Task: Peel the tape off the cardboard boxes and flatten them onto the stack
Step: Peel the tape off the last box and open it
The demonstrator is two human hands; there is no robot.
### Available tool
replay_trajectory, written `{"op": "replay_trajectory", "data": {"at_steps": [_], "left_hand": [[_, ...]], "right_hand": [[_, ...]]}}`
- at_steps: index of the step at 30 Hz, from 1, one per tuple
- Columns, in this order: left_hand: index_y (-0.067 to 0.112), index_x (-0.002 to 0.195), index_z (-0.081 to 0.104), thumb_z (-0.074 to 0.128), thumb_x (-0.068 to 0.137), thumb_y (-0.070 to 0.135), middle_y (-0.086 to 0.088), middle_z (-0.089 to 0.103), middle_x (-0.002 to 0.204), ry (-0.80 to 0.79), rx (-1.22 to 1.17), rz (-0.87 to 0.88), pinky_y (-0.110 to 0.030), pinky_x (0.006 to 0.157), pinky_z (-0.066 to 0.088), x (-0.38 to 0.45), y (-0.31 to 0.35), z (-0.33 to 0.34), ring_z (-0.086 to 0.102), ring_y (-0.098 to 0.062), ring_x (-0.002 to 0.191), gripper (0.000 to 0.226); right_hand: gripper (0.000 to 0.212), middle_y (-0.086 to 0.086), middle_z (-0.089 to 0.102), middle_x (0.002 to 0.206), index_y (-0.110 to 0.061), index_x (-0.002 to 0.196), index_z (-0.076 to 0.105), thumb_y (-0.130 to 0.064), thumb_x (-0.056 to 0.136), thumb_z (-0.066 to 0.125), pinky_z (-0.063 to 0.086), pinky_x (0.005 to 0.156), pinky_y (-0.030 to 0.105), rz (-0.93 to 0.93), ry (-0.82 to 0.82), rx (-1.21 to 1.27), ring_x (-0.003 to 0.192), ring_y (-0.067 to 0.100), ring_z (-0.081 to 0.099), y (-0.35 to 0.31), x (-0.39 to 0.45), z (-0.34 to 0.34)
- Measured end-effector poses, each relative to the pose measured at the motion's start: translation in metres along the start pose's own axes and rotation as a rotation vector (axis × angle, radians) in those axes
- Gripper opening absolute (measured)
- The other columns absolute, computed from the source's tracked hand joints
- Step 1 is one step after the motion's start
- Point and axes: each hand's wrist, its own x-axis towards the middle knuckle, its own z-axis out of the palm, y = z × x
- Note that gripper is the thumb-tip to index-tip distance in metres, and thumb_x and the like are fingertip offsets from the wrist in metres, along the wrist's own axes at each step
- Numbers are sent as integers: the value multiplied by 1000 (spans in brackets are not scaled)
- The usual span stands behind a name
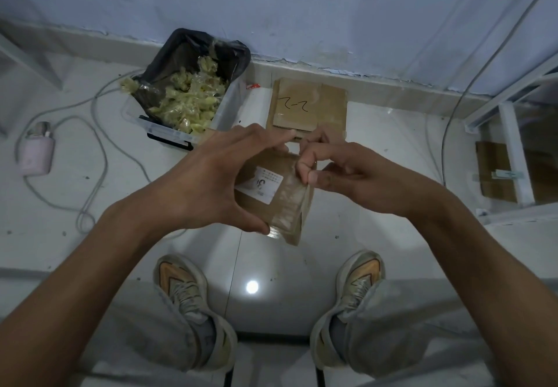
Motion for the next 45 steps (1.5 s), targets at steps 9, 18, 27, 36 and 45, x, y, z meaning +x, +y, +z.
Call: {"op": "replay_trajectory", "data": {"at_steps": [9,18,27,36,45], "left_hand": [[17,137,58,75,57,72,-6,57,129,162,460,-60,-47,93,40,7,10,35,55,-28,115,99],[14,134,61,83,60,60,-8,59,125,301,621,-188,-42,86,34,9,25,53,56,-29,109,90],[13,135,60,89,57,60,-11,58,123,243,634,-293,-44,83,36,10,27,73,56,-32,106,95],[27,144,51,76,54,73,0,49,132,175,351,-267,-42,95,35,-1,14,48,45,-21,116,105],[24,140,53,67,55,80,0,50,129,235,302,-246,-38,97,32,-3,14,36,47,-20,116,103]], "right_hand": [[23,-6,46,121,-28,93,56,-46,93,71,56,78,26,166,654,-488,109,8,50,16,15,68],[37,-9,53,72,-24,92,46,-50,112,30,53,54,38,321,616,-743,55,11,51,22,17,85],[20,-5,39,55,-12,88,61,-17,86,80,25,46,20,231,491,-915,39,10,27,37,23,86],[42,-4,44,55,-10,67,53,-21,108,50,34,51,26,176,265,-277,48,9,38,22,9,29],[50,-5,50,64,-17,75,50,-53,108,41,41,60,32,262,382,-22,57,9,43,6,3,37]]}}
